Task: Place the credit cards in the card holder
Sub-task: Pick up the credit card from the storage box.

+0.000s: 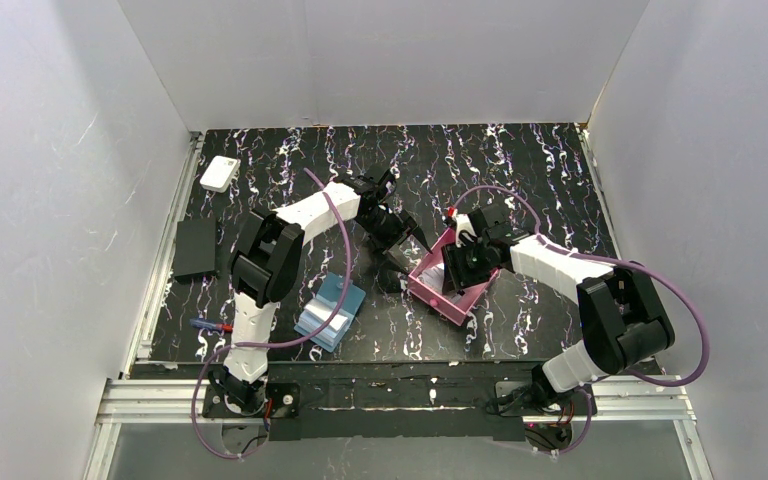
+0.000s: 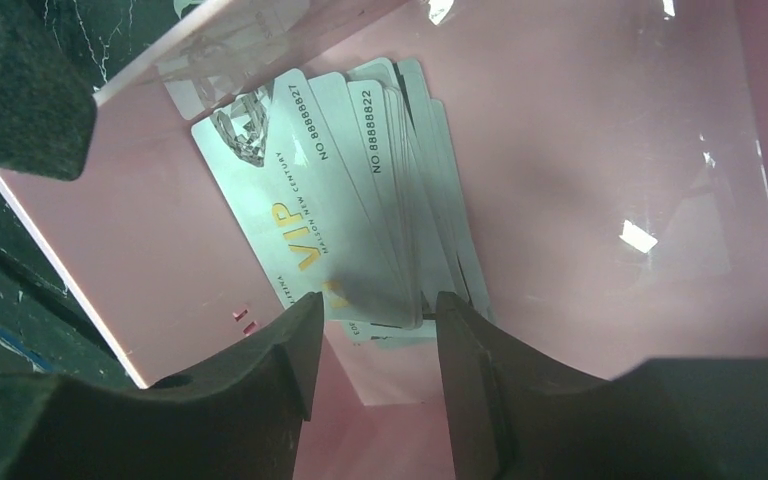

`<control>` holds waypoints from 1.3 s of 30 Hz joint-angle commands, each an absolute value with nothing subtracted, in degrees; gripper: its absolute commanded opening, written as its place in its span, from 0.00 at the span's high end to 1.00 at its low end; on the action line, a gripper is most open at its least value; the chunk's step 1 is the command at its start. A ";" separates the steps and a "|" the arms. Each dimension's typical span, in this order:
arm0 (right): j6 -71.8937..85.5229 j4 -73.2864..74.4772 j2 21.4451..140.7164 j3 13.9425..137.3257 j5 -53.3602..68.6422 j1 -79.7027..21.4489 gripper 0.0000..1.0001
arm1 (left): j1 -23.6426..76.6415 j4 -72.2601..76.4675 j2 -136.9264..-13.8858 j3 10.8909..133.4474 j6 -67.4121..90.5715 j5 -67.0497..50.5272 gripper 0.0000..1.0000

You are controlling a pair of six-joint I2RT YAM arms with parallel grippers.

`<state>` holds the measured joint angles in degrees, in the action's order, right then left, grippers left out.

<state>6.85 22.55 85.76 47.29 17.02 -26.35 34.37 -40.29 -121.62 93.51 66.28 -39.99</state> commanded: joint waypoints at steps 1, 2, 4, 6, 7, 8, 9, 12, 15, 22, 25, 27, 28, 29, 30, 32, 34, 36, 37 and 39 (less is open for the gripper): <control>5.61 22.89 86.27 46.82 18.15 -26.28 0.48 | 34.98 -41.40 -122.19 94.88 66.54 -41.92 0.33; 5.55 22.67 86.05 46.77 19.22 -26.28 0.51 | 34.99 -41.40 -122.20 94.86 66.53 -41.87 0.32; 5.58 22.34 85.51 46.82 21.28 -26.28 0.57 | 34.98 -41.40 -122.25 94.79 66.60 -41.85 0.32; 5.92 22.32 85.04 47.12 22.50 -26.28 0.61 | 35.00 -41.40 -122.31 94.83 66.73 -41.96 0.32; 6.01 22.25 84.77 47.30 23.24 -26.28 0.63 | 35.03 -41.40 -122.39 94.94 66.71 -41.98 0.32; 6.17 22.15 84.61 47.55 23.78 -26.28 0.65 | 35.03 -41.40 -122.48 95.03 66.71 -42.01 0.32; 6.38 22.04 84.48 47.77 24.46 -26.28 0.67 | 35.05 -41.40 -122.55 95.05 66.71 -42.06 0.32; 6.97 21.49 84.46 48.58 26.12 -26.28 0.70 | 35.07 -41.40 -122.70 95.07 66.63 -42.17 0.32; 7.12 22.27 84.26 49.66 26.83 -26.28 0.72 | 35.09 -41.39 -122.80 95.02 66.64 -42.33 0.32; 7.11 24.31 83.90 51.82 29.19 -26.28 0.72 | 35.16 -41.31 -123.23 94.79 66.75 -43.01 0.32; 7.21 24.61 83.97 52.57 30.86 -26.28 0.72 | 35.23 -41.22 -123.39 94.92 66.64 -43.14 0.32; 7.19 24.69 84.11 52.80 32.23 -26.28 0.74 | 35.19 -41.14 -123.50 95.05 66.62 -43.22 0.32; 7.17 24.70 84.08 52.81 32.70 -26.28 0.74 | 35.16 -41.13 -123.59 95.15 66.58 -43.32 0.32; 7.13 24.58 84.07 52.82 33.23 -26.28 0.74 | 35.17 -41.13 -123.62 95.32 66.59 -43.31 0.32; 7.08 24.53 84.03 52.87 33.87 -26.28 0.74 | 35.22 -41.13 -123.66 95.40 66.56 -43.26 0.32; 6.87 24.52 84.02 53.06 35.21 -26.28 0.75 | 35.18 -41.13 -123.89 95.58 66.47 -43.46 0.32; 8.63 25.17 84.54 52.78 27.30 -26.27 0.67 | 35.23 -41.13 -123.99 95.65 66.45 -43.45 0.32; 7.17 27.88 88.10 53.88 22.81 -26.28 0.55 | 35.22 -41.13 -123.76 95.42 66.62 -43.38 0.32; 5.76 28.27 88.93 53.84 22.70 -26.28 0.53 | 35.16 -41.17 -123.60 95.16 66.70 -43.29 0.32; 3.68 27.10 88.71 52.57 22.38 -26.28 0.47 | 34.68 -45.79 -123.02 96.48 65.21 -40.24 0.34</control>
<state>7.18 25.80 87.68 51.79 25.36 -26.28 34.72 -40.34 -124.22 93.89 66.61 -41.58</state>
